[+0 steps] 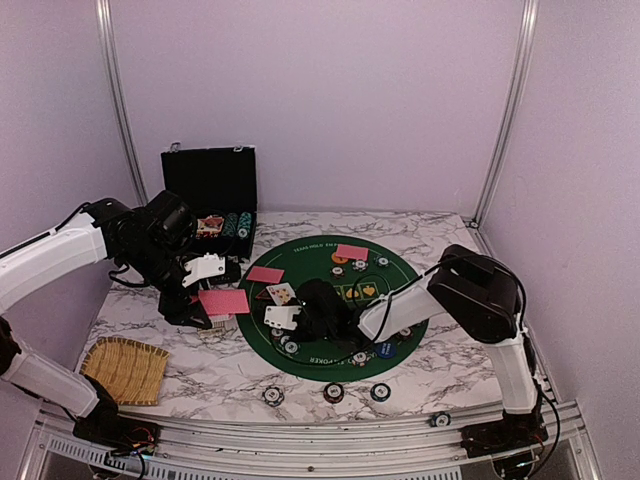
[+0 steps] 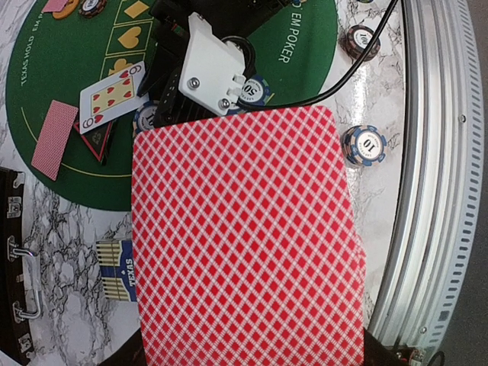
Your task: Distribute texas hold em gaming equipment
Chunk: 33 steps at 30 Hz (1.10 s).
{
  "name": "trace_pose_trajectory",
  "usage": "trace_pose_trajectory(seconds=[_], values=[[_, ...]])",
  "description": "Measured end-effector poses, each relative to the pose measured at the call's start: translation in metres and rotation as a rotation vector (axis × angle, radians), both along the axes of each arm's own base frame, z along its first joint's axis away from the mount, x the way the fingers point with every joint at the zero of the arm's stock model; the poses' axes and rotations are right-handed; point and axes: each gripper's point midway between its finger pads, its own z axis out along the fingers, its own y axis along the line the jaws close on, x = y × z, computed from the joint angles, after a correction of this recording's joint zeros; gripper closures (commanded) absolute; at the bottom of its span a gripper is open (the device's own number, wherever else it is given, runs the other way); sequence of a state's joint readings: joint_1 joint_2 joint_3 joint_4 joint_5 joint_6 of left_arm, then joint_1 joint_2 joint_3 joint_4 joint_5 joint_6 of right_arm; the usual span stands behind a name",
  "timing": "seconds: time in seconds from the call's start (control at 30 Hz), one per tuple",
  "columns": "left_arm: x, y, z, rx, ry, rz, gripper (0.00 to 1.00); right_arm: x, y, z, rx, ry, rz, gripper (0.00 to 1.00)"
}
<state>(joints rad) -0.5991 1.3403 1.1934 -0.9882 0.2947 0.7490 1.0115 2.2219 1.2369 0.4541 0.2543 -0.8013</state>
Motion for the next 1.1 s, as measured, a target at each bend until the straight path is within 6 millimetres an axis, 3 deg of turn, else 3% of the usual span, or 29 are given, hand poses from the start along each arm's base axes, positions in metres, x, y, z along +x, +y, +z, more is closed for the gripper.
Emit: trace_pose_trajectory(seconds=[0.07,0.57,0.67,0.77,0.9,1.1], values=[[-0.001,0.001,0.000,0.003,0.004,0.000,1.00,0.000,-0.001,-0.002,-0.009,0.003,-0.004,1.00],[-0.001,0.001,0.001,0.002,0.004,0.001,1.00,0.010,-0.023,0.014,-0.019,-0.107,-0.092,1.00],[0.000,0.001,0.002,0.001,0.001,0.002,1.00,0.008,-0.028,0.035,-0.002,-0.140,-0.107,1.00],[0.002,0.000,0.006,-0.004,-0.010,0.003,1.00,0.002,-0.026,0.068,0.053,-0.182,-0.110,1.00],[0.004,0.000,0.008,-0.001,-0.021,0.007,1.00,-0.017,-0.017,0.103,0.121,-0.224,-0.090,1.00],[0.006,0.002,0.012,0.001,-0.037,0.014,1.00,-0.061,0.001,0.123,0.173,-0.215,-0.020,1.00]])
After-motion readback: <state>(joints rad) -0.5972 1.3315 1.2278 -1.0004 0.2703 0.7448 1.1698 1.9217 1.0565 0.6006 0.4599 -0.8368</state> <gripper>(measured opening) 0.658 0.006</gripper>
